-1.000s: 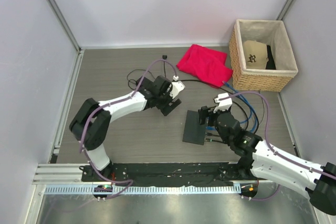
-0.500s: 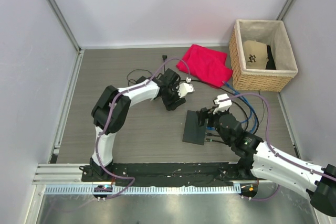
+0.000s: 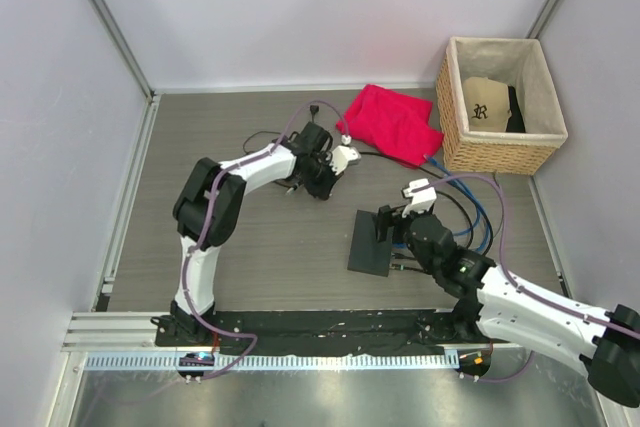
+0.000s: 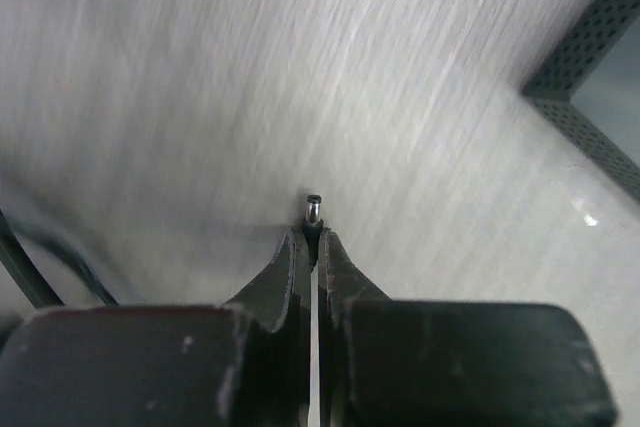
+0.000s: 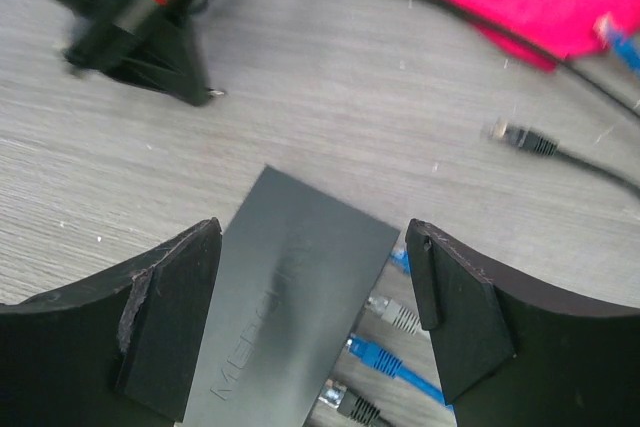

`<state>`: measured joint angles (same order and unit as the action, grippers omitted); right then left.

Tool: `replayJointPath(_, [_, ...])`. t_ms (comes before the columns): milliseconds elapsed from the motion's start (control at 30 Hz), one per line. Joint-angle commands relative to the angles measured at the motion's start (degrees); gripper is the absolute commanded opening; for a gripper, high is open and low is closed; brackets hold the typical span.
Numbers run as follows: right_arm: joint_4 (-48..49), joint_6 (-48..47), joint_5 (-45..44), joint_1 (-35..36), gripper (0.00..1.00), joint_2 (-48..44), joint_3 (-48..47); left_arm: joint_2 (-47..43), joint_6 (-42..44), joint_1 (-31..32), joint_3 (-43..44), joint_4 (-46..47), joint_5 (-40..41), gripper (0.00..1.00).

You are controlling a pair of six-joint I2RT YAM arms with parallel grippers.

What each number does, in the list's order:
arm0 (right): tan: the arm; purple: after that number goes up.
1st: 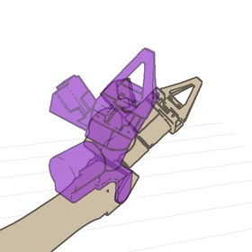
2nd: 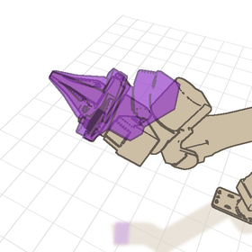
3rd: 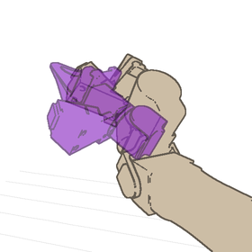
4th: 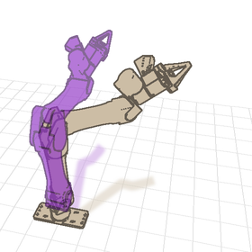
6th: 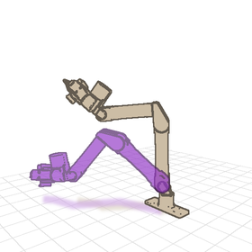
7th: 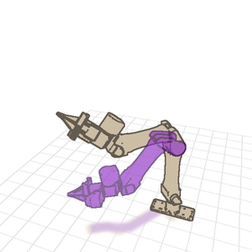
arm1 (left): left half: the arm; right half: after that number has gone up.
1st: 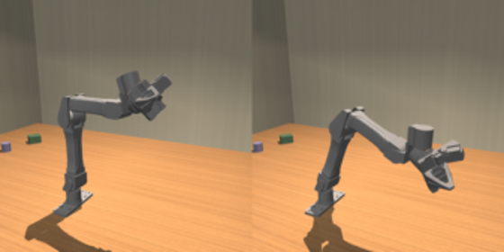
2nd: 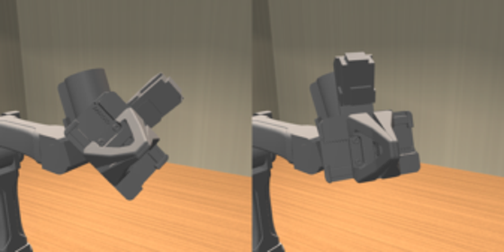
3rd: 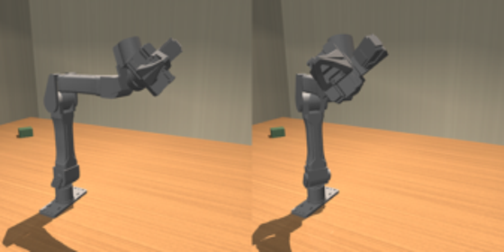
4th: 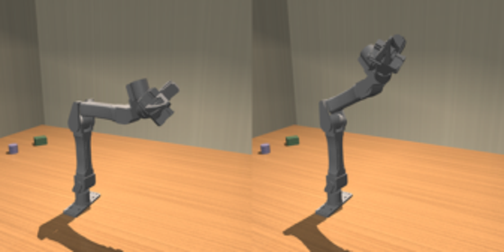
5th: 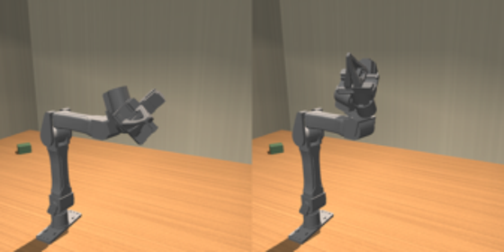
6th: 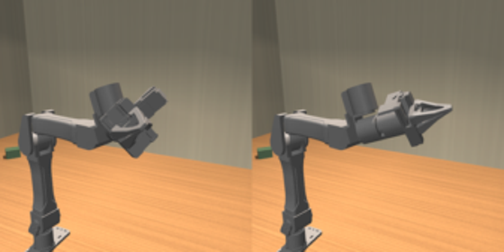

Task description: Insert the plug into the switch port

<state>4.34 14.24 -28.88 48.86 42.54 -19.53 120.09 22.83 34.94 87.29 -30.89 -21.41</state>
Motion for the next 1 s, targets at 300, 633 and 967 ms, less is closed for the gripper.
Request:
replayJointPath(300, [-4.0,16.9,3.9,-9.8,0.83,16.2,-6.1,-41.8,-48.7,-0.6,-28.7,-5.9,21.0,0.00])
replayJointPath(633, [-3.5,15.2,13.3,-11.4,0.83,26.6,-10.3,-60.8,-44.7,-2.1,-27.3,-15.8,34.1,0.00])
replayJointPath(967, [-4.0,4.5,26.3,-11.4,0.82,39.6,-17.7,-60.5,-46.5,-2.1,-36.7,-3.0,22.8,0.00])
